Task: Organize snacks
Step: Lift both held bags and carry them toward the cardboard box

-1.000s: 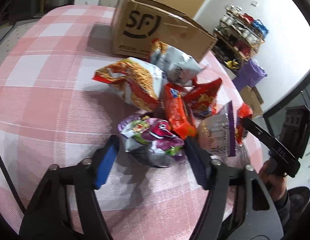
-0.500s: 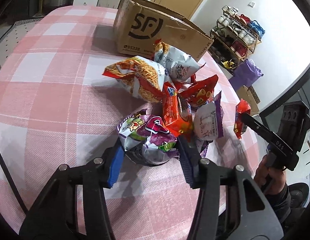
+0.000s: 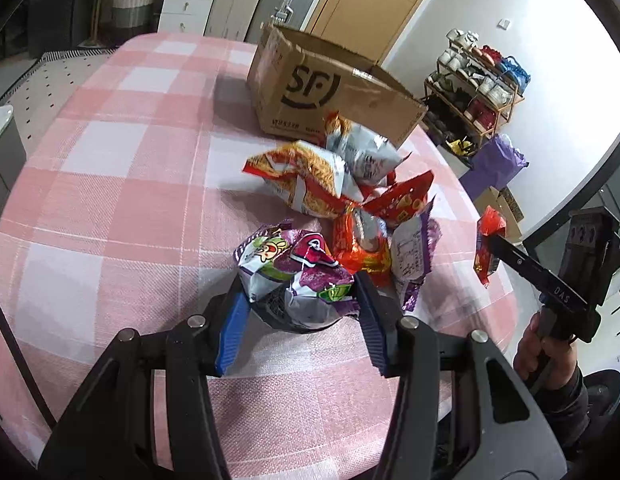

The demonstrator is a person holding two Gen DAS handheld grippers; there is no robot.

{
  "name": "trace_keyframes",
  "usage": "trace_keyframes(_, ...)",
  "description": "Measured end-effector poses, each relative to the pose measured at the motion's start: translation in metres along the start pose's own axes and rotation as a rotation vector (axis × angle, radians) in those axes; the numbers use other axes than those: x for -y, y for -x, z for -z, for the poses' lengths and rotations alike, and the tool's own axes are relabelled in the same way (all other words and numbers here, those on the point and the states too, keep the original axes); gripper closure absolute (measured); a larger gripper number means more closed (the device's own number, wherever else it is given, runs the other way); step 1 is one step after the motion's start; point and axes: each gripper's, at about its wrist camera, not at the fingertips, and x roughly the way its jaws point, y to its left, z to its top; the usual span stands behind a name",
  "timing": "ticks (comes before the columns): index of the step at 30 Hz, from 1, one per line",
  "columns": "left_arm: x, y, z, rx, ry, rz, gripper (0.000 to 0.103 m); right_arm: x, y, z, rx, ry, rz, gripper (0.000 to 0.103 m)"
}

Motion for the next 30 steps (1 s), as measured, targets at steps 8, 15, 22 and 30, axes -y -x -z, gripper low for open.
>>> trace_keyframes(8,0.0,0.02,-0.009,0.038,-0.016,-0.005,0.055,-0.022,-0.001,-0.009,-0.014,0.049,-0.014,0.058)
trace_keyframes(15,0.015,0.03,-0.029,0.06,-0.067,-0.025,0.055,-0.038,-0.013,-0.016,-0.034,0.08,-0.044,0.058)
trace_keyframes(22,0.034,0.036,-0.06,0.091,-0.154,-0.063,0.055,-0.044,-0.025,-0.027,-0.035,0.081,-0.077,0.058)
trace_keyframes(30,0.063,0.038,-0.1,0.129,-0.272,-0.047,0.055,-0.05,-0.034,-0.059,-0.017,0.133,-0.091,0.058)
